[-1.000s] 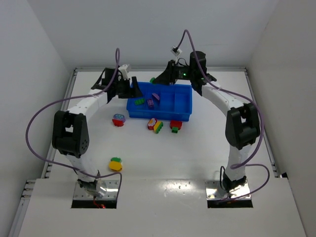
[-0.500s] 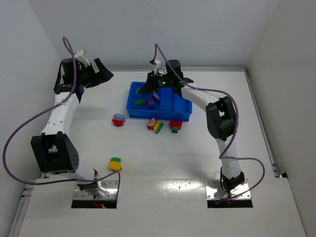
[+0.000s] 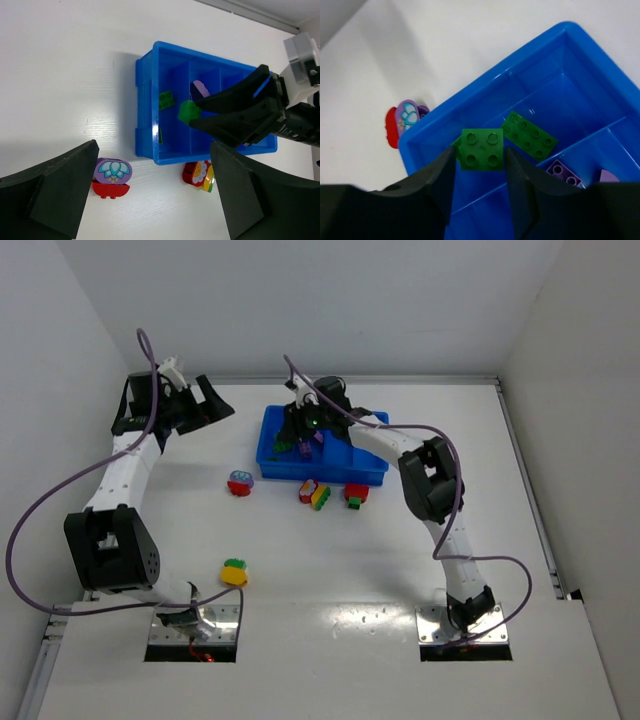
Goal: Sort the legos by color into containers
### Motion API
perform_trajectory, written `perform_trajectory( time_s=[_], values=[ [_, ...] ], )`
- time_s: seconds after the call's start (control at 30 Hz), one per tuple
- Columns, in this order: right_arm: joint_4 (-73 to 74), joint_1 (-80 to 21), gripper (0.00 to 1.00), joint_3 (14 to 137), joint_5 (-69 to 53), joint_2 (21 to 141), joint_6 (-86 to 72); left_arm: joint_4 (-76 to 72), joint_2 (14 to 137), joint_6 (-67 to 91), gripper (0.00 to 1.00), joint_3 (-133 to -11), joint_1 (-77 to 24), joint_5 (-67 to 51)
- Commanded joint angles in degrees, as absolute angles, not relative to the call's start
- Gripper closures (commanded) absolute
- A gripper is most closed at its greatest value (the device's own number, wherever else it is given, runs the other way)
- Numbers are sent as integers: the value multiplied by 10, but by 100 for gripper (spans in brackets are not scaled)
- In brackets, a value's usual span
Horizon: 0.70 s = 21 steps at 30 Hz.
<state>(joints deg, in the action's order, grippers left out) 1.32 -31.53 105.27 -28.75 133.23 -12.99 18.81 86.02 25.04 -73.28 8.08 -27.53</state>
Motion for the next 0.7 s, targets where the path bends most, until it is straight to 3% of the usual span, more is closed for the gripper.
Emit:
perform_trajectory(
  time_s=[0.0, 0.2, 0.4, 0.57, 0.67],
  values=[
    [8, -331, 54, 1083, -243, 1346, -101, 200, 841, 208, 0, -748, 85, -276],
    [14, -337, 29, 1083, -223, 1347, -83, 239, 836, 125, 0, -735, 85, -313],
    [26, -337, 21, 1036, -254, 1260, -58, 411, 807, -140, 0, -737, 85, -428],
    [21, -330, 15, 963, -261, 1149, -32, 666, 813, -450, 0, -753, 80, -435],
    [21, -324, 15, 932, -256, 1111, -17, 697, 795, -523, 1, -710, 74, -404]
  ],
)
